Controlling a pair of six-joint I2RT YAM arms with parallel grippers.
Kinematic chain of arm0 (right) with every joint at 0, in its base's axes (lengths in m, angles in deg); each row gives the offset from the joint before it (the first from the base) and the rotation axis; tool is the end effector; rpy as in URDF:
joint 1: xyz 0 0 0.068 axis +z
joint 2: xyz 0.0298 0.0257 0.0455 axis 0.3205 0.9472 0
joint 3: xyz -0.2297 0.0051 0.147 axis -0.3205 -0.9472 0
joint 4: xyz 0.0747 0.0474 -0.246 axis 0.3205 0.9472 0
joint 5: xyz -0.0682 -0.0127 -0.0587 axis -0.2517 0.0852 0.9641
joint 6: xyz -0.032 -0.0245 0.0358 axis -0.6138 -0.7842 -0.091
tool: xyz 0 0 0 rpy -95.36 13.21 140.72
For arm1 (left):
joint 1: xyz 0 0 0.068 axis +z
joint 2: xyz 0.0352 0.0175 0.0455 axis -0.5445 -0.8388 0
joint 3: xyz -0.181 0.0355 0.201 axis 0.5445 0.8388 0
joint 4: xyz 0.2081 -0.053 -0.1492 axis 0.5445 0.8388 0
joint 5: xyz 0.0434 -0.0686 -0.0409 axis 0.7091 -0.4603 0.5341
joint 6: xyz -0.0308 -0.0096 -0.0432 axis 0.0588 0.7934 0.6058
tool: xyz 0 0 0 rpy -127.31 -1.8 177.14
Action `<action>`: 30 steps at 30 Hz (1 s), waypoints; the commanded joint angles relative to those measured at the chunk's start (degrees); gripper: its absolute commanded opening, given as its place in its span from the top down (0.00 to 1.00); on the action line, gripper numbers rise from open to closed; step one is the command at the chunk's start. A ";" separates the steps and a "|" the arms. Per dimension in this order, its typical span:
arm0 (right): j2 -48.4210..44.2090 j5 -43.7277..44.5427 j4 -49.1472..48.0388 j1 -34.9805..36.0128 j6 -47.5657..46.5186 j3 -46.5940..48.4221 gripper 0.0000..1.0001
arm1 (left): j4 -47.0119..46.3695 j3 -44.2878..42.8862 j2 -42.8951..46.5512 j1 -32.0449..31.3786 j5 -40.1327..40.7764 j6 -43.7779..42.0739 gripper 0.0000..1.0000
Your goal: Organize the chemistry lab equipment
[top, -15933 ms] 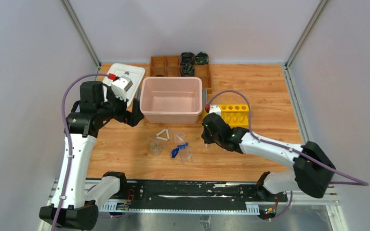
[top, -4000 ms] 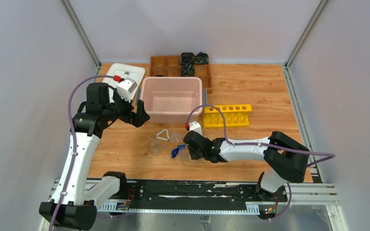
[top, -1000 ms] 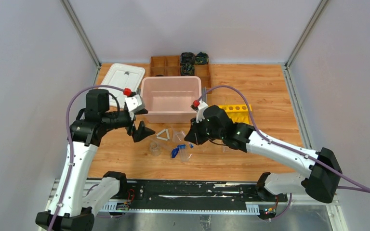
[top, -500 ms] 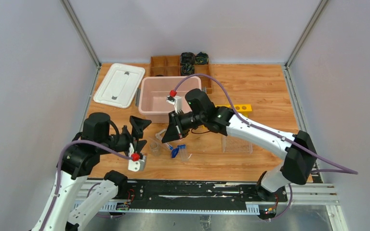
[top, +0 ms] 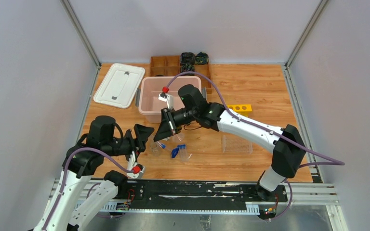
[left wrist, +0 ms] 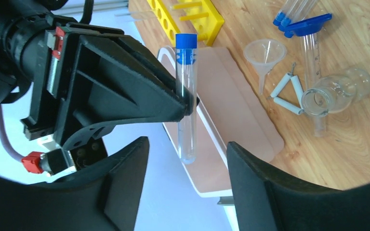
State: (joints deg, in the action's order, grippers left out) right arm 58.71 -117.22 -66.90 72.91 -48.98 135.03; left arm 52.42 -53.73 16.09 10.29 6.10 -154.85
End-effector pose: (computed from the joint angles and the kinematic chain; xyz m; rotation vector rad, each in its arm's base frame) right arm 0.1983 0.3198 0.3372 -0.9380 2.1226 1.7732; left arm 0.0725 -0.0541 0.3327 2.0425 0.5226 0.1489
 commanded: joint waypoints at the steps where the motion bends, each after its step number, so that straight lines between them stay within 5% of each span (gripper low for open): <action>1: 1.17 -1.81 -1.99 -0.69 1.97 2.75 1.00 | -0.62 -1.90 -1.38 -0.42 0.61 -1.60 0.37; 16: 2.99 -2.61 -6.20 -0.54 6.01 2.82 1.00 | -0.69 -2.47 -2.94 -0.42 3.02 -0.93 0.79; 20: 2.64 -2.13 -5.78 -0.64 5.50 3.02 0.68 | -0.71 -2.51 -3.28 -0.42 3.68 -0.51 0.98; 24: -0.25 1.80 -2.64 -2.80 3.27 3.13 0.33 | -3.31 -2.13 -4.03 -0.42 4.95 7.87 1.00; 30: -8.69 16.78 5.22 -7.09 -3.28 4.12 0.20 | -18.00 -2.33 -7.20 -0.42 8.42 45.22 1.00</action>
State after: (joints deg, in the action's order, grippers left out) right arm 57.88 -111.95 -66.82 68.21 -46.62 136.43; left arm 46.47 -55.50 11.35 10.29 11.56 -137.30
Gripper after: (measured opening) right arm 0.789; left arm 0.179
